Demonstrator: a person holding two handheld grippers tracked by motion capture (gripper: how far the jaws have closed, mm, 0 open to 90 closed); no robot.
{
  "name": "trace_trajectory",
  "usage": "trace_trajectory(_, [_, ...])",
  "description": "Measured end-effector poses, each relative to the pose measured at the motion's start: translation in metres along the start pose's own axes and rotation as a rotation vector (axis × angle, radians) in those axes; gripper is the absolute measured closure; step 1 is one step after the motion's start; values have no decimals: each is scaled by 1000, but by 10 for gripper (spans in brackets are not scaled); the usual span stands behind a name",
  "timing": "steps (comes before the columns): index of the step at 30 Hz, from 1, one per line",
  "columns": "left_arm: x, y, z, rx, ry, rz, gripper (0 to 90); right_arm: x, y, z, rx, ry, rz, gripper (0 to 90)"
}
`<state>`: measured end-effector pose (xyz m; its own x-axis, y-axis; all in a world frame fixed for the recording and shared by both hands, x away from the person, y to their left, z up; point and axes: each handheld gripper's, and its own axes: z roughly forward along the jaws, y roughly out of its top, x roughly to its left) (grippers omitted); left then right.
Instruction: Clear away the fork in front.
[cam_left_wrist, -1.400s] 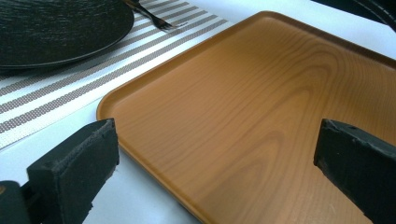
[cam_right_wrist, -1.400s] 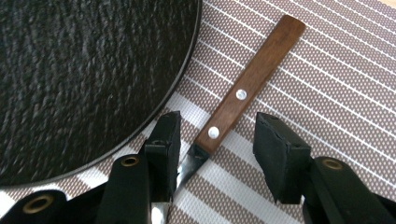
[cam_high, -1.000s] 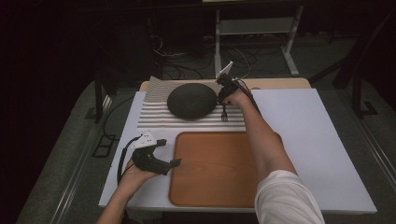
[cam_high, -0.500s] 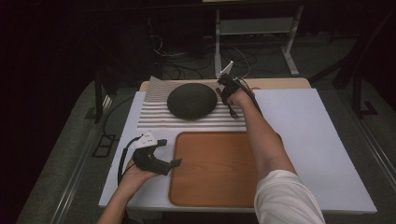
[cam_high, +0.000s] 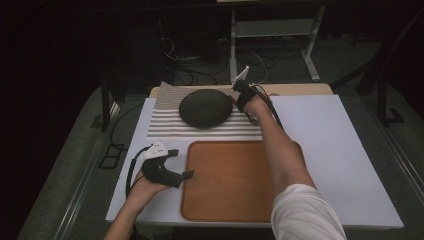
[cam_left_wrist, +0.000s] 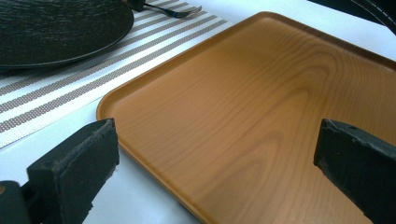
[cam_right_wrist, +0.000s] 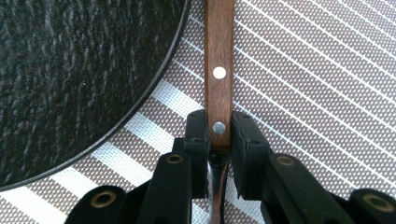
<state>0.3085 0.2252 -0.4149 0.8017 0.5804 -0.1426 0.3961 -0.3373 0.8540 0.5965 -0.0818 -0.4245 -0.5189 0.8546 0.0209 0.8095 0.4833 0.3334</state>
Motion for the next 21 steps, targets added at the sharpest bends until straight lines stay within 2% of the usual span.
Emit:
trace_trajectory(6, [0, 0, 0, 4, 0, 0, 0, -8, -9, -5, -35, 33, 20, 772])
trace_trajectory(12, [0, 0, 1, 5, 1, -1, 0, -17, -21, -21, -86, 69, 28, 772])
trace_trajectory(15, [0, 0, 1, 7, 0, 0, 0, -22, -30, -36, -128, 104, 33, 772])
trace_trajectory(18, [0, 0, 1, 8, 0, 0, 0, -22, -33, -43, -144, 112, 32, 772])
trace_trajectory(19, [0, 0, 2, 6, 0, -2, 0, -23, -39, -53, -166, 127, 26, 771])
trace_trajectory(21, [1, 0, 2, 4, -2, -3, 0, -22, -45, -61, -187, 132, 14, 771])
